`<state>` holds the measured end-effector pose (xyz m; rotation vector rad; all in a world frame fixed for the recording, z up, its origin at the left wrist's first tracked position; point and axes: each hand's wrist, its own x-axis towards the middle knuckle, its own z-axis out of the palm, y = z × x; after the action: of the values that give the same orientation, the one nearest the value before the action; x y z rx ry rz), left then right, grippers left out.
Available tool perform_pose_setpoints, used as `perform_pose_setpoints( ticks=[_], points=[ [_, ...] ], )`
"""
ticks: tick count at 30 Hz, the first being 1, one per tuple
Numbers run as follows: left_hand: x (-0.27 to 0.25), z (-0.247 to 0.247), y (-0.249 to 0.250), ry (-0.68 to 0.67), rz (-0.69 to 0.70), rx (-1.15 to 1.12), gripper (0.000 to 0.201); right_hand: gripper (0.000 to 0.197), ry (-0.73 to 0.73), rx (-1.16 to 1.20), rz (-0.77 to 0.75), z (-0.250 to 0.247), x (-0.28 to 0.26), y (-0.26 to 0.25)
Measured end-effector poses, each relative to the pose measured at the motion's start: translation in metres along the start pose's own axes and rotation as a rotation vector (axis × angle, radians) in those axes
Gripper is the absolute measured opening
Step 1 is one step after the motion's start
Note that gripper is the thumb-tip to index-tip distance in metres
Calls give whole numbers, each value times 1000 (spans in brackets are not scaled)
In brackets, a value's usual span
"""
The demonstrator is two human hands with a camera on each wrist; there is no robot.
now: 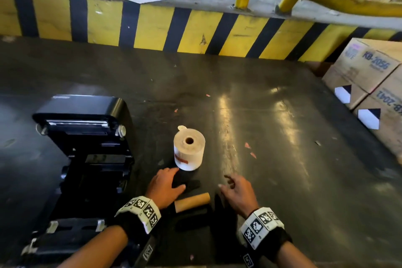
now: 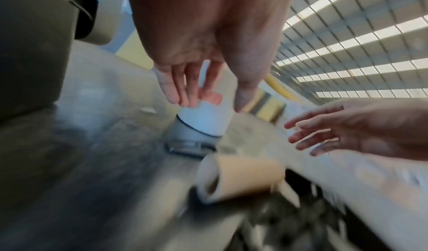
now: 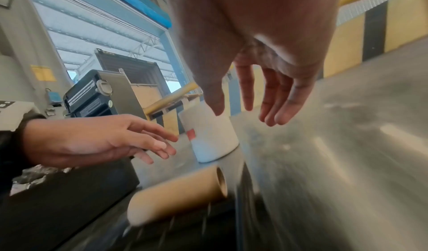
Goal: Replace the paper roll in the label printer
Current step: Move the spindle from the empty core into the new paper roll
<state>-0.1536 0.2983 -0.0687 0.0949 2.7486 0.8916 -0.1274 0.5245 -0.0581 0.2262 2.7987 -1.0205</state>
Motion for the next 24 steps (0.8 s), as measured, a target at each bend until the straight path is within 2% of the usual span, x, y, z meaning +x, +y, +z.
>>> perform_pose_setpoints(
  ticks=[3, 5, 9, 12, 15, 18, 20, 22, 23, 24],
  points=[
    [25, -17, 8, 81, -135, -260, 77, 63, 15, 27, -170, -12, 32, -36],
    [36, -25, 11, 52, -133, -365, 78, 69, -60, -81, -247, -15, 49, -62],
    [47, -31, 9, -16, -73, -433, 68, 70, -234, -288, -211, -3, 67, -92],
    [51, -32, 4, -50, -110, -432, 67, 67, -250, -268, -177, 12, 68, -94],
    [48, -37, 9, -54, -126, -490, 60, 54, -189, -214, -211, 15, 69, -98],
    [42, -39, 16, -20, -171, -607, 39, 51, -182, -71, -177, 8, 70, -93],
    [39, -38, 19, 70, -244, -669, 33, 67, -189, 142, -110, 2, 68, -81],
    [37, -39, 24, 113, -319, -723, 33, 90, -161, 454, -19, -4, 63, -66],
    [35, -39, 26, 107, -352, -745, 36, 92, -150, 575, 18, -7, 61, -58],
    [33, -42, 31, 79, -390, -775, 40, 84, -153, 666, 39, -13, 55, -55]
  ],
)
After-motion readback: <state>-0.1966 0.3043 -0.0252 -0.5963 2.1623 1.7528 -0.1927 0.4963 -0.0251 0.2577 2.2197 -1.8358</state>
